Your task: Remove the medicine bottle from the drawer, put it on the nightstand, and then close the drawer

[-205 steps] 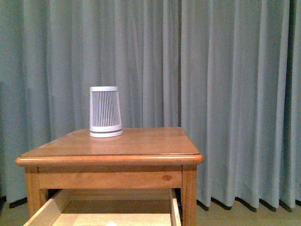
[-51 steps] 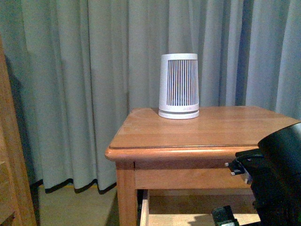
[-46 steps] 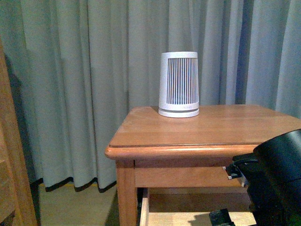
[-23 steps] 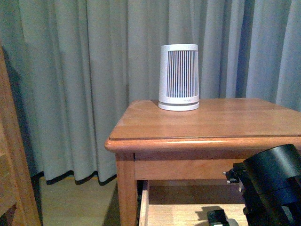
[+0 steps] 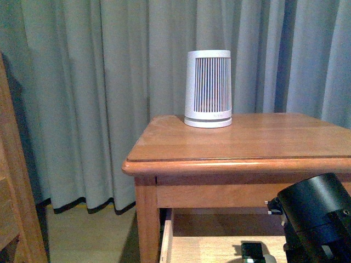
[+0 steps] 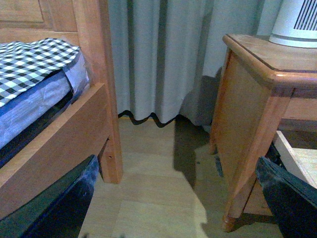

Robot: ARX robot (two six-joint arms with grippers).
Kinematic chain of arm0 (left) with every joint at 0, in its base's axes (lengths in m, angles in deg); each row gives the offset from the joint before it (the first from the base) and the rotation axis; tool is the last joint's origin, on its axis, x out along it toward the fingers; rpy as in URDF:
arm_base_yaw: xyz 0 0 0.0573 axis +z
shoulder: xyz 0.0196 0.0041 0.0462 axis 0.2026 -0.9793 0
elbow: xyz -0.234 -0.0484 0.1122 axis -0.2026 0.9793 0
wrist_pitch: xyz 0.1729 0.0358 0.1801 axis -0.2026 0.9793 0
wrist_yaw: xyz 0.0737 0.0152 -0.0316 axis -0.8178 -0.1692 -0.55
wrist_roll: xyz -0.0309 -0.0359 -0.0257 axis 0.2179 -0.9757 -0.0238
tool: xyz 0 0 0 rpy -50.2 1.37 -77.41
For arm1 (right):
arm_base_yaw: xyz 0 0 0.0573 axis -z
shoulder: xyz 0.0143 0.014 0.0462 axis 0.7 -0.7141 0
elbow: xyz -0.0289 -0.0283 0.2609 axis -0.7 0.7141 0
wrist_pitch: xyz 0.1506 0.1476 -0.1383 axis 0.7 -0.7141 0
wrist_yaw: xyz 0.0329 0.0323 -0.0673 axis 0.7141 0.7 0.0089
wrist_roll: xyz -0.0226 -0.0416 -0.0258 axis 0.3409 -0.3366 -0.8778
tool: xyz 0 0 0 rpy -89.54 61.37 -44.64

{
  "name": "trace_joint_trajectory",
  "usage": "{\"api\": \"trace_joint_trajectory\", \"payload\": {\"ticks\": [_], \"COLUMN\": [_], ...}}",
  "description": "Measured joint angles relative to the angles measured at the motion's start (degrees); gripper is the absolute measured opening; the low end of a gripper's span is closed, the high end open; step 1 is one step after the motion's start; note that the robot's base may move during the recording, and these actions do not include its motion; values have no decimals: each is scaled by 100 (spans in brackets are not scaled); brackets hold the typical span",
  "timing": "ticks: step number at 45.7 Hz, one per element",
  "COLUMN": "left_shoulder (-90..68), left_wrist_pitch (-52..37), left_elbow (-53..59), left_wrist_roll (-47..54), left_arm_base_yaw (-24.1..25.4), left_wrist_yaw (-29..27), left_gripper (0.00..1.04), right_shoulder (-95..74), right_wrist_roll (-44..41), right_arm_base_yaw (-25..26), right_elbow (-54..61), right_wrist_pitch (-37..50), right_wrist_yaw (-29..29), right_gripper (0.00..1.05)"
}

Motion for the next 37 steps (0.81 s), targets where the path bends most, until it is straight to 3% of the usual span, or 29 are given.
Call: {"api": "trace_joint_trajectory", "payload": {"ticks": [11,27,33,37], "left_shoulder": [0,0,0,0], "left_wrist_pitch": [0,0,0,0], "left_elbow": [0,0,0,0], "left_wrist_roll": [0,0,0,0], "left_arm_base_yaw": [0,0,0,0], "left_wrist_yaw": [0,0,0,0], "left_gripper": [98,98,98,98], "right_shoulder": [-162,-433,-675,-739], "right_wrist_roll": [446,743,778,798], "right_arm_base_yaw": [-9,-74,-114,-127], "right_elbow": [-247,-579,-734,-833], "right_wrist_pitch": [-614,-603,-684,-824], "right_wrist_yaw": [85,-118,-225,-229], "right_gripper": [98,98,84,66]}}
